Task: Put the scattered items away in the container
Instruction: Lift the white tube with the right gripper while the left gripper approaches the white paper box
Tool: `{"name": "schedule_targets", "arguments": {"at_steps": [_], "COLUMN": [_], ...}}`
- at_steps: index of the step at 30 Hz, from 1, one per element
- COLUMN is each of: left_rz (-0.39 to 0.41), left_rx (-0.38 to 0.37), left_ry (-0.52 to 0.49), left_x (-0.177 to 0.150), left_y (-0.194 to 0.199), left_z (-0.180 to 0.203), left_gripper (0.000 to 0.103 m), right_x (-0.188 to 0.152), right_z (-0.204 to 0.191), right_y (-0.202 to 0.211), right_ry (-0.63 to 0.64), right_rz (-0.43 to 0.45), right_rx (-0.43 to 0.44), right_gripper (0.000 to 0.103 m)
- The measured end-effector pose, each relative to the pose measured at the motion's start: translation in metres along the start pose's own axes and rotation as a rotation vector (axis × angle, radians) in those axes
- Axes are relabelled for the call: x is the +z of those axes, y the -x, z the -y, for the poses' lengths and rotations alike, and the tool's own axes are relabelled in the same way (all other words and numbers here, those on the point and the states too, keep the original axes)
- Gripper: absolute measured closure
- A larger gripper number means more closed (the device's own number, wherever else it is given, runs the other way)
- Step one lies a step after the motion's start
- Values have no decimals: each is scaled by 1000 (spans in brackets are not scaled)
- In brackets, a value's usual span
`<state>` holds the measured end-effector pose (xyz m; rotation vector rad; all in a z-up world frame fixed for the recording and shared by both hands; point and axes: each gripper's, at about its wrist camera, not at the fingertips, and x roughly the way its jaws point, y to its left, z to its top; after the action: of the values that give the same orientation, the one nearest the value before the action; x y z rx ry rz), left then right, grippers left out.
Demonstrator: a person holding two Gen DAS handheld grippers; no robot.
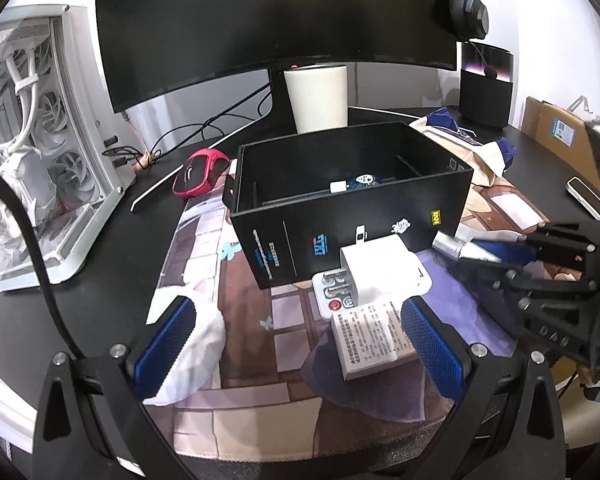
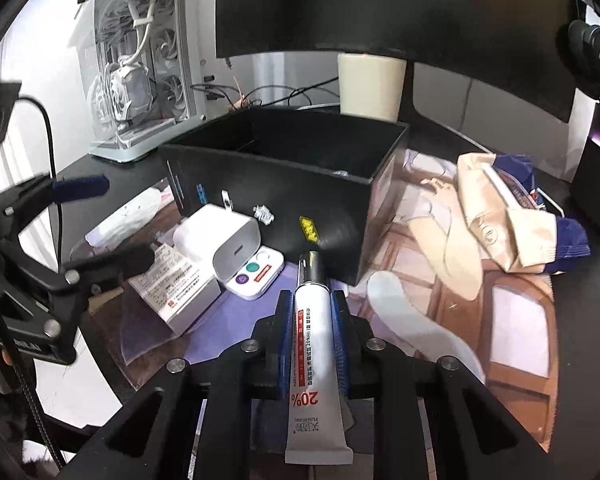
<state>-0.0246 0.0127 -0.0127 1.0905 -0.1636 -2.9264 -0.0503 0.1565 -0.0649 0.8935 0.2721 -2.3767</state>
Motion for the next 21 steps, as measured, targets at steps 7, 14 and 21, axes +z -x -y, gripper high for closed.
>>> {"name": "schedule_targets", "arguments": {"at_steps": [7, 14, 21], "left_rz": [-15, -31, -27], "left_rx": [-19, -27, -39], "left_ry": [-32, -36, -25], "left_x": [-4, -6, -7], "left_y": [-3, -7, -10], "left_z": [14, 18, 18], "left_gripper": [0, 0, 0], "right_x": [9, 13, 14], "right_z": [7, 12, 10], "right_y": [19, 30, 38], "right_ry": [-16, -29, -24], "right_rz": [48, 69, 87], "right_rx": [4, 3, 4], "right_gripper": [86, 86, 86]}}
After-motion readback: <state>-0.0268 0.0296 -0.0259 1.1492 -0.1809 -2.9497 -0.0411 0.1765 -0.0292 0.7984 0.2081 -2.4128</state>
